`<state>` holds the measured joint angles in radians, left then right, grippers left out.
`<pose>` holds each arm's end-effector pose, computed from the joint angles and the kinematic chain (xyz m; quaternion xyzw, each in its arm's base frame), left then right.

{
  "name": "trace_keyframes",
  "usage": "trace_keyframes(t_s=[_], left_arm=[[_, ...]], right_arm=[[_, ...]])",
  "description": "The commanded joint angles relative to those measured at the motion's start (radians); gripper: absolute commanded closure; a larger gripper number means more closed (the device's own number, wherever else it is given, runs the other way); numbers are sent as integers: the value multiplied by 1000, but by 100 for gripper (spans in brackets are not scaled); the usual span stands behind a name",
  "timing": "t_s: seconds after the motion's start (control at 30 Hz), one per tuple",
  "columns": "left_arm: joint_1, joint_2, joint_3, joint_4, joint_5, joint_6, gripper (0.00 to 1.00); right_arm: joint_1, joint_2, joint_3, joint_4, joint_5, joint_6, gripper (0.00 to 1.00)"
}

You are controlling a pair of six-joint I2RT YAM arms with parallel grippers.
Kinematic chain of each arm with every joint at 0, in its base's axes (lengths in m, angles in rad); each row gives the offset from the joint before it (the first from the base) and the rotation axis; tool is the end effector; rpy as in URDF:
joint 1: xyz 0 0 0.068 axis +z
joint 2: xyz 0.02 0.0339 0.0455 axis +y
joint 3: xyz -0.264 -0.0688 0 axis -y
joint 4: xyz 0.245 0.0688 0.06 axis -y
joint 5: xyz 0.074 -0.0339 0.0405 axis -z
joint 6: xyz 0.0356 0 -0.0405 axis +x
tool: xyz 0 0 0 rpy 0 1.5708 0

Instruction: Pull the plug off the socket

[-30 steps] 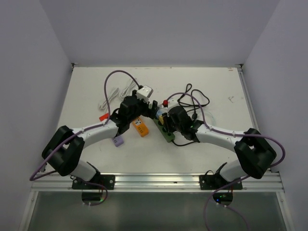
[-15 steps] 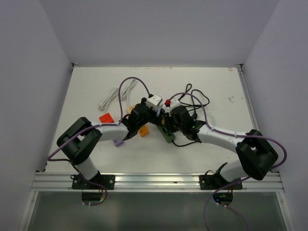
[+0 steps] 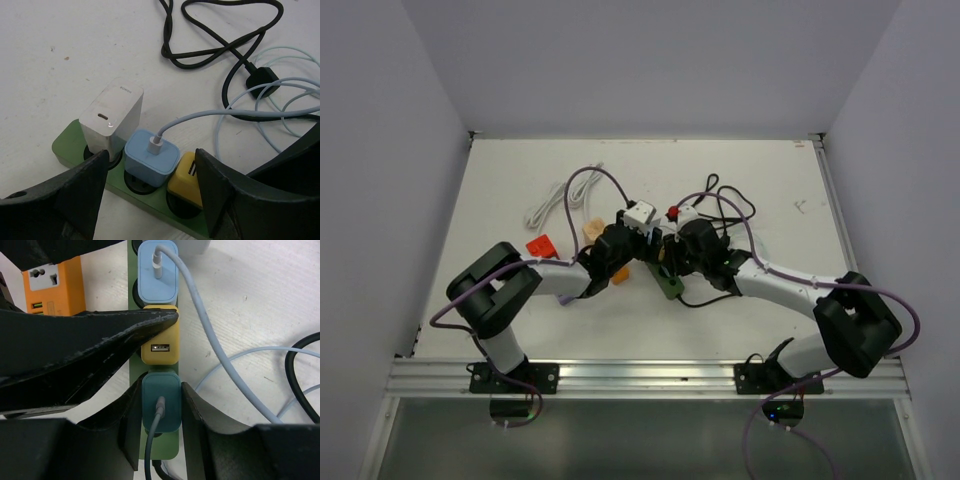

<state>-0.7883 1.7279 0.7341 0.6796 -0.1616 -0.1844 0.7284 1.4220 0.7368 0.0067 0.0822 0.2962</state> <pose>0.2501 -0.2435 0.1679 0.1945 0.7840 -0.2161 0.5484 0.2212 0.1934 0.1973 -0.1760 0.8842 0.1790 0.3939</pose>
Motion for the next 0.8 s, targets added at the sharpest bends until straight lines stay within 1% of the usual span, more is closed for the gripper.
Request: trace_keyframes(t_s=[0.0, 0.2, 0.37, 0.43, 0.47, 0.5, 0.53, 0.57, 0.63, 0.67, 0.77], left_arm=[[-8, 32, -104, -52, -35, -53, 27], [-9, 41, -197, 37, -32, -116, 29], [-14, 73, -225, 67, -32, -138, 30], [-14, 79, -234, 80, -33, -145, 30], [-14, 85, -243, 87, -29, -154, 30], [-14, 88, -245, 103, -26, -158, 30], [-14, 94, -245, 106, -21, -165, 30], [-14, 105, -242, 107, -16, -168, 30], [-15, 117, -236, 109, -10, -173, 30], [-15, 128, -233, 109, -9, -176, 30], [-15, 145, -225, 109, -4, -181, 31]], right_arm=[[-18, -55, 3, 10, -79, 40, 100], [-92, -43, 3, 13, -173, 81, 100], [-106, -49, 13, -4, -154, 48, 100], [-103, -43, 29, -51, -115, 20, 100], [-92, -38, 39, -75, -86, -3, 100], [-71, -40, 48, -92, -18, -18, 100], [-11, -35, 53, -105, 40, -37, 100], [26, -28, 73, -140, 180, -63, 100], [116, -6, 96, -175, 287, -74, 100], [135, 6, 101, -189, 354, -65, 100], [184, 12, 81, -175, 425, -54, 100]])
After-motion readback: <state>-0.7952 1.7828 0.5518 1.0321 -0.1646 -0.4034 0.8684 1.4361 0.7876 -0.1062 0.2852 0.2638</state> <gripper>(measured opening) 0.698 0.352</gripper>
